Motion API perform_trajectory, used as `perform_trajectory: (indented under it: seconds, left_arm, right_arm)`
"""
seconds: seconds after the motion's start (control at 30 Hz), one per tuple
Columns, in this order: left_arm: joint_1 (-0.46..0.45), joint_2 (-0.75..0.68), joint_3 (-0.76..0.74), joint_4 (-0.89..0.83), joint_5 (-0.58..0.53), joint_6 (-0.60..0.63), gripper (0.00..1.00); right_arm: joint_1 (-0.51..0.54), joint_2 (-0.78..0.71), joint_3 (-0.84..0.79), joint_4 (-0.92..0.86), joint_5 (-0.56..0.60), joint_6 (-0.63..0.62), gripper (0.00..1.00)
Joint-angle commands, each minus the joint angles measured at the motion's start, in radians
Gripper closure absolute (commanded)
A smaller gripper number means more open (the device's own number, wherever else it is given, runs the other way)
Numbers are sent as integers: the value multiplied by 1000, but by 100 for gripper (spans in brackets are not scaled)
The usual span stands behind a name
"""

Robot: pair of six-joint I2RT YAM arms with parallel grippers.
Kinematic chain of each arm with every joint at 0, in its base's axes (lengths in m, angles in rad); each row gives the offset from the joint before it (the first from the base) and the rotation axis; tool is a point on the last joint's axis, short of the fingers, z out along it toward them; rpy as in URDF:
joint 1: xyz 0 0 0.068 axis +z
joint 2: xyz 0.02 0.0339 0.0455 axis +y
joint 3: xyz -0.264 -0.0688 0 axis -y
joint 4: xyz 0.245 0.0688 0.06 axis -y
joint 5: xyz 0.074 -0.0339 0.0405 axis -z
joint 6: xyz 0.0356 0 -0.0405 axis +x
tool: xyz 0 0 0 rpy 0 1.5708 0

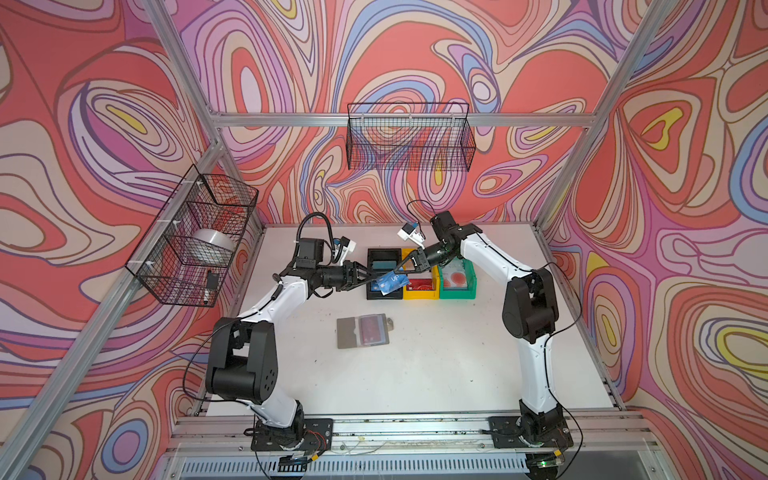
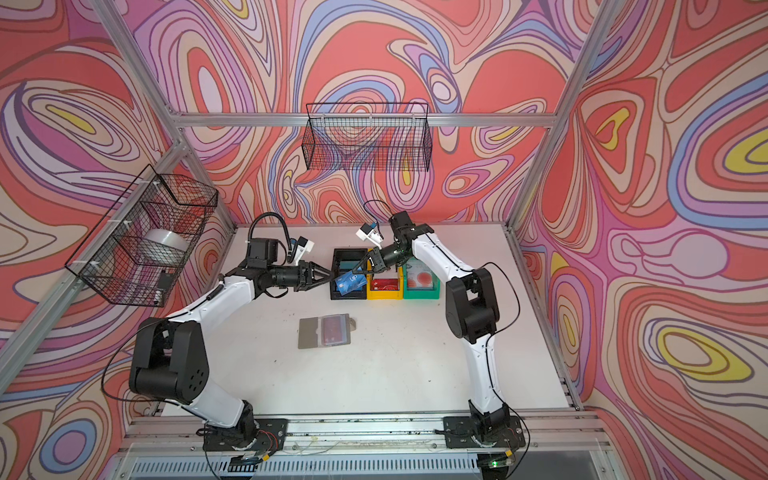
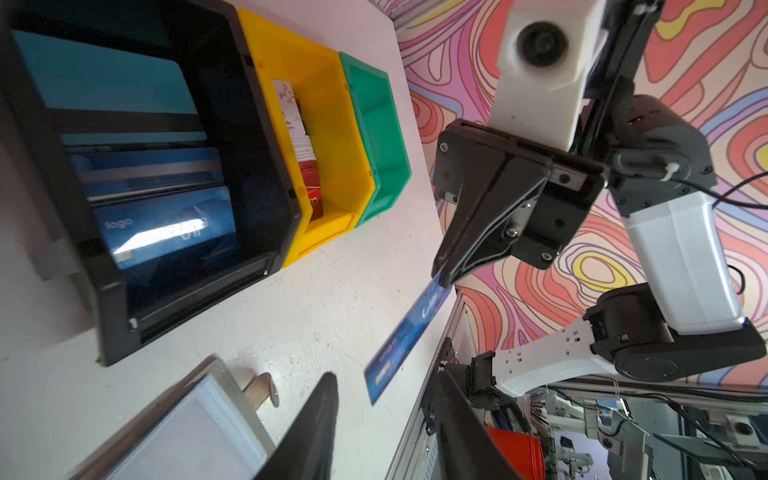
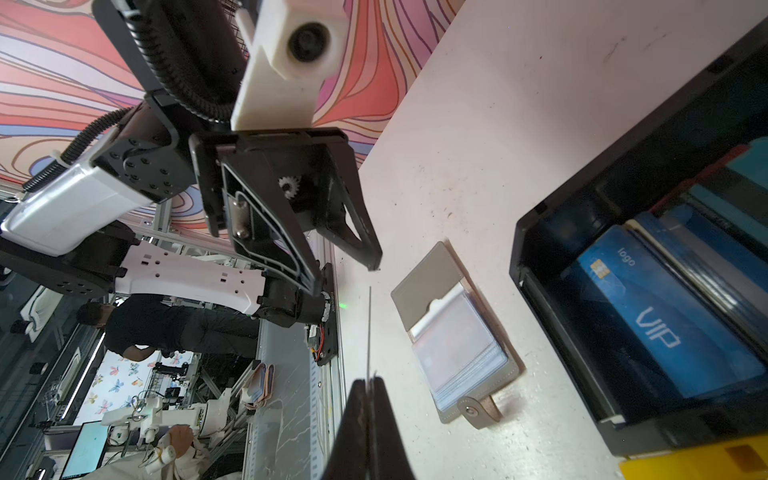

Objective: Take the credit cards out of the card holder

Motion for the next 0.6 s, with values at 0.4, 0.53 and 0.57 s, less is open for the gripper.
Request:
perform_trajectory:
  seconds: [0.4,0.53,0.57]
  left_arm:
    - [14,-68,-96,153,-23,-108,57]
    - [15,-69,-101,166,-23,-116,57]
    - [15,-69,-102,168,-21,-115,57]
  right_arm:
    - [28,-89,-261,646,141,283,100]
    - [42,-87,-319,767,181,284,100]
    - [42,-83,-321,772,199,272,100]
